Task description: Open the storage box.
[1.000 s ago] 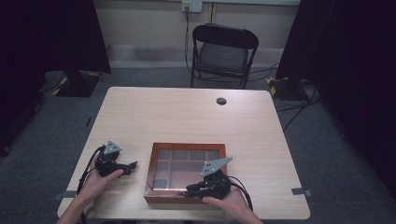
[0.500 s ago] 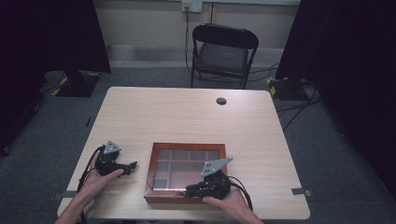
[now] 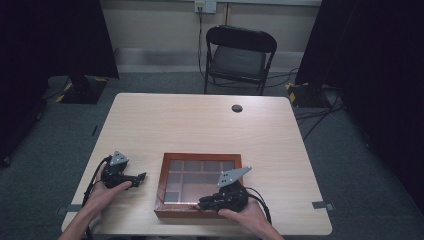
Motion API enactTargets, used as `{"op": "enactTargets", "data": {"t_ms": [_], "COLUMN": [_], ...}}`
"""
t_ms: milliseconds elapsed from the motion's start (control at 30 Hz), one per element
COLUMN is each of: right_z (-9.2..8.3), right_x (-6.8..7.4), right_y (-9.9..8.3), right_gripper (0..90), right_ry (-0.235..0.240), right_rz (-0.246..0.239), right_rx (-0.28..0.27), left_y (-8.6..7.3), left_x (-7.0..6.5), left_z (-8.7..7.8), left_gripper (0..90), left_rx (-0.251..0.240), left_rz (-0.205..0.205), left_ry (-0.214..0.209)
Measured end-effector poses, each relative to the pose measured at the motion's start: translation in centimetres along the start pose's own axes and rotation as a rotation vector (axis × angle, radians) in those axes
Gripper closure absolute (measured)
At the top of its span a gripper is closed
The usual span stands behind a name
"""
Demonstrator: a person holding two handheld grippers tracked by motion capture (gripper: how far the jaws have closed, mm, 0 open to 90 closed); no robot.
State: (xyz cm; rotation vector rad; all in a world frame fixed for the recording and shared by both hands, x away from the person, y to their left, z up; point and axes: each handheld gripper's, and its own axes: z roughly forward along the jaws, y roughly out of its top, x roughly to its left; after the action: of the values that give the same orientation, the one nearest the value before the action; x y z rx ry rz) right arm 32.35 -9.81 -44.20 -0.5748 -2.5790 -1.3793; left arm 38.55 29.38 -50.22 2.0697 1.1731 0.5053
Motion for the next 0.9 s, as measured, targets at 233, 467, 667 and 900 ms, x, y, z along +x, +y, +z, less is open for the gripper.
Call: {"op": "enactTargets", "data": {"t_ms": [233,467,667,900], "right_z": [1.0,1.0,1.0,0.6], "right_x": [0.5,0.4,0.3,0.4], "right_y": [-0.1,0.1,0.3,1.0], "right_gripper": [81.6,82.8,82.9,83.2], "right_ry": [-0.024,-0.015,-0.009,0.012], "right_rz": [-0.048,-0.060,-0.053,-0.040], "right_rx": [0.017,0.026,0.038,0.027], "left_y": [0.0,0.0,0.5,1.2], "left_x": [0.0,-0.1,-0.4,-1.5], "left_z": [0.0,-0.1,-1.0,-2.2], "left_gripper": [9.2,11.0,18.9,19.1], "left_rx": [0.002,0.001,-0.027,-0.105], "left_rz": [0.001,-0.007,-0.006,0.020], "left_ry": [-0.002,-0.001,-0.044,-0.101]}}
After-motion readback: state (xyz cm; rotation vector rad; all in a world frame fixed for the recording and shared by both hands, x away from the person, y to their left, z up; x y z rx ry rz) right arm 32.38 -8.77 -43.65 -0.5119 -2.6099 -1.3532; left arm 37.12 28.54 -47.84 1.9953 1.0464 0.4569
